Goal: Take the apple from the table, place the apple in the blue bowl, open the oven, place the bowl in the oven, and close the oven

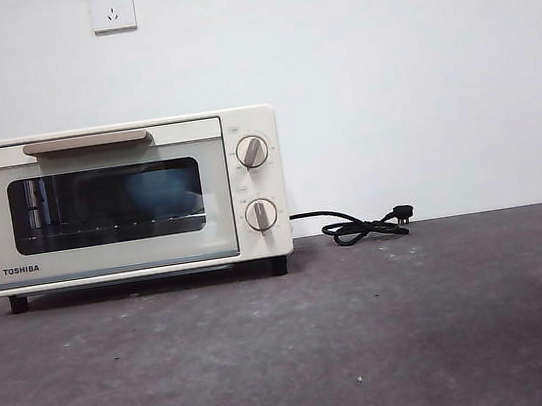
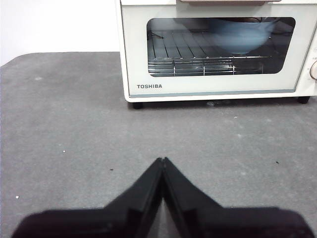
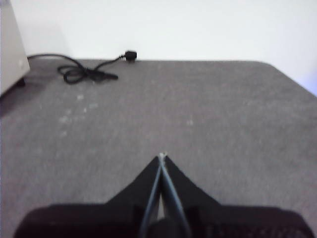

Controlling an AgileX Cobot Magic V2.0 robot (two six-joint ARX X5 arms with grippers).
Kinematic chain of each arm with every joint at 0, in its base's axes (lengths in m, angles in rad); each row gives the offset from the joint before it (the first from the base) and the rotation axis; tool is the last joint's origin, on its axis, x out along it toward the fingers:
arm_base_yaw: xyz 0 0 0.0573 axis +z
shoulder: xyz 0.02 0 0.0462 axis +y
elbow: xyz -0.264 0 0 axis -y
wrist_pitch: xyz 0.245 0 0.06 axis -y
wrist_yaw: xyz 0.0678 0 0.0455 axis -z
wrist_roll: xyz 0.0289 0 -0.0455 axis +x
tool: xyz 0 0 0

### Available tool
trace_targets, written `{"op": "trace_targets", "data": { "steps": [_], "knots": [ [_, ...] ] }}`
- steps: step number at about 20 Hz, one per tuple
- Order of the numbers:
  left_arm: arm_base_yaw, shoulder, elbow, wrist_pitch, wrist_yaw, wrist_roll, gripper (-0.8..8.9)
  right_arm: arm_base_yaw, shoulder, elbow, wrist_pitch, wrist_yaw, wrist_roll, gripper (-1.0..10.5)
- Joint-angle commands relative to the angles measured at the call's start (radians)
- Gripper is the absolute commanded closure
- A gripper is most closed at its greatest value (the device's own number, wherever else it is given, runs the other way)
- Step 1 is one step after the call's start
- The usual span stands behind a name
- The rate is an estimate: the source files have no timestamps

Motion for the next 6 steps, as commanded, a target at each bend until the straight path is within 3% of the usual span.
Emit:
{"op": "trace_targets", "data": {
  "steps": [1, 6],
  "knots": [
    [0.003, 0.000, -0.010, 0.007, -0.002, -0.007, 8.17, -0.002, -0.060, -0.049, -0.034, -0.014, 0.013, 9.4],
    [0.003, 0.000, -0.010, 0.007, -0.002, -0.007, 8.17, -0.024, -0.092, -0.049, -0.067, -0.014, -0.013, 9.4]
  ]
}}
